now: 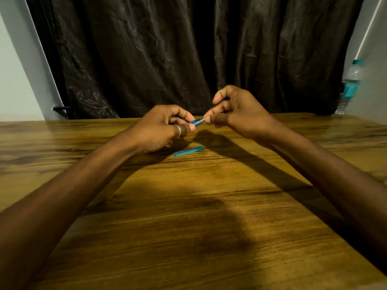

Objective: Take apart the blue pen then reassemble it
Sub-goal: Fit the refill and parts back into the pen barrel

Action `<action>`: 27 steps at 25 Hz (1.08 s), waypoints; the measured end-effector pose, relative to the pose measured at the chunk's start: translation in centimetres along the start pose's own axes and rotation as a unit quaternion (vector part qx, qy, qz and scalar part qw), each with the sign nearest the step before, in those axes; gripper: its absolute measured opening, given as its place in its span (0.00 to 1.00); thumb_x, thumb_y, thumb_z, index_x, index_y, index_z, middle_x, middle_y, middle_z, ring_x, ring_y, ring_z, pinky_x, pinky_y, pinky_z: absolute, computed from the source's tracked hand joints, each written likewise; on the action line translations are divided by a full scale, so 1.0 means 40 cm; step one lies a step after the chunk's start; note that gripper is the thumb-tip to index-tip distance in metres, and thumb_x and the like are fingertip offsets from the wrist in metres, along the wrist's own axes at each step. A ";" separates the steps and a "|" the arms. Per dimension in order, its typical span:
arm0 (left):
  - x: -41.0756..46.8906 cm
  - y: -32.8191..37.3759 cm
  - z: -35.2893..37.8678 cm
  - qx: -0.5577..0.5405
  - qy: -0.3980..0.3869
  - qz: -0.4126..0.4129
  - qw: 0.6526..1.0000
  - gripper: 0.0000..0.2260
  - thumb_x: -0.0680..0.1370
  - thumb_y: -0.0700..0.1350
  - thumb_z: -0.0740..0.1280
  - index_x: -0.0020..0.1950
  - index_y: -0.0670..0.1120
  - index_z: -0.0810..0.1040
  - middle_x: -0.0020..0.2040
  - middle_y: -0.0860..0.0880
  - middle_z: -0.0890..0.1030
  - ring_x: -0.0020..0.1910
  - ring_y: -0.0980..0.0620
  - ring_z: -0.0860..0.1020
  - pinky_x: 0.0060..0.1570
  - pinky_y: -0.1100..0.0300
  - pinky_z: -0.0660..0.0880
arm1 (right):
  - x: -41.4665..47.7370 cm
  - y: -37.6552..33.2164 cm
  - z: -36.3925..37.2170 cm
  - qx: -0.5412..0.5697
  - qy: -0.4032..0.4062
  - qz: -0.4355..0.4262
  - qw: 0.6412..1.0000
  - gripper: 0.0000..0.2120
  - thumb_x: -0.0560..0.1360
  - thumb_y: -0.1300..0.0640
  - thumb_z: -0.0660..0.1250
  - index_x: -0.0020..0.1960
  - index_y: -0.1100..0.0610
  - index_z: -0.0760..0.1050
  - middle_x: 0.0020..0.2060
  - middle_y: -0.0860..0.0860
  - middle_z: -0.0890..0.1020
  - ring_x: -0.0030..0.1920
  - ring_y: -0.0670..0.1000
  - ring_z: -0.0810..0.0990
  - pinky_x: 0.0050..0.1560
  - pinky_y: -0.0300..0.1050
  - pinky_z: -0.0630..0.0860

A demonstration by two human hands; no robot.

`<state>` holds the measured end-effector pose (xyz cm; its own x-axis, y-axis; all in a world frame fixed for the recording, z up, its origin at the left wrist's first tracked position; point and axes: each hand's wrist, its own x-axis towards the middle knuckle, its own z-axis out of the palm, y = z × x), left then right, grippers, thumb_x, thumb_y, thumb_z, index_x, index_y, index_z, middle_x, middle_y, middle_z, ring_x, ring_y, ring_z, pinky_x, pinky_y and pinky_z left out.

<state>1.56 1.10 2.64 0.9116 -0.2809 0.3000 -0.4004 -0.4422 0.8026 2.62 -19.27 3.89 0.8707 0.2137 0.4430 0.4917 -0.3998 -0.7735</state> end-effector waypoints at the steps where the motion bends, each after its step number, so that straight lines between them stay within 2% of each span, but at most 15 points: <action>1: 0.000 -0.001 -0.001 0.004 -0.003 0.000 1.000 0.11 0.77 0.38 0.71 0.58 0.41 0.80 0.51 0.37 0.84 0.41 0.52 0.78 0.29 0.71 0.70 | 0.000 0.001 0.000 -0.021 -0.001 -0.008 1.000 0.16 0.72 0.66 0.74 0.49 0.51 0.70 0.39 0.54 0.87 0.42 0.49 0.87 0.48 0.50 0.83; 4: 0.001 -0.005 -0.001 0.012 -0.014 0.004 1.000 0.10 0.76 0.37 0.71 0.57 0.41 0.80 0.47 0.38 0.83 0.43 0.49 0.77 0.31 0.70 0.71 | 0.000 0.005 0.002 -0.066 -0.009 -0.029 0.997 0.18 0.71 0.65 0.76 0.48 0.49 0.70 0.39 0.52 0.87 0.44 0.48 0.87 0.54 0.56 0.83; 8: 0.003 -0.011 0.004 0.018 -0.013 0.011 1.000 0.10 0.76 0.37 0.71 0.57 0.39 0.80 0.45 0.41 0.82 0.42 0.48 0.77 0.38 0.62 0.71 | -0.002 0.007 0.005 -0.078 -0.008 -0.043 0.996 0.18 0.70 0.64 0.76 0.48 0.49 0.70 0.38 0.51 0.87 0.43 0.46 0.87 0.53 0.56 0.83; 14: 0.007 -0.014 -0.003 0.053 -0.031 0.033 0.998 0.08 0.76 0.37 0.71 0.55 0.43 0.80 0.43 0.47 0.83 0.36 0.61 0.79 0.38 0.72 0.74 | -0.003 0.003 0.000 -0.097 -0.040 -0.056 0.993 0.18 0.71 0.66 0.75 0.48 0.49 0.69 0.38 0.52 0.87 0.42 0.46 0.87 0.52 0.52 0.83; 21: 0.001 -0.007 0.000 0.054 -0.031 0.032 0.998 0.11 0.77 0.37 0.70 0.59 0.39 0.79 0.44 0.44 0.82 0.39 0.55 0.78 0.34 0.72 0.73 | -0.005 0.003 0.000 -0.130 -0.055 -0.067 0.988 0.17 0.72 0.63 0.75 0.47 0.47 0.69 0.38 0.49 0.87 0.41 0.41 0.86 0.46 0.44 0.82; 27: -0.003 -0.012 0.002 0.056 -0.037 0.027 0.997 0.10 0.77 0.38 0.71 0.58 0.40 0.80 0.46 0.44 0.83 0.41 0.55 0.79 0.37 0.71 0.74 | -0.010 0.004 0.006 -0.115 -0.059 -0.046 0.991 0.16 0.73 0.64 0.74 0.49 0.50 0.70 0.39 0.52 0.87 0.42 0.45 0.87 0.51 0.53 0.83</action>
<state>1.65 1.27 2.16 0.8803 -0.3683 0.2992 -0.4611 -0.5152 0.7225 2.36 -19.21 3.48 0.8238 0.3564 0.4408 0.5659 -0.5630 -0.6024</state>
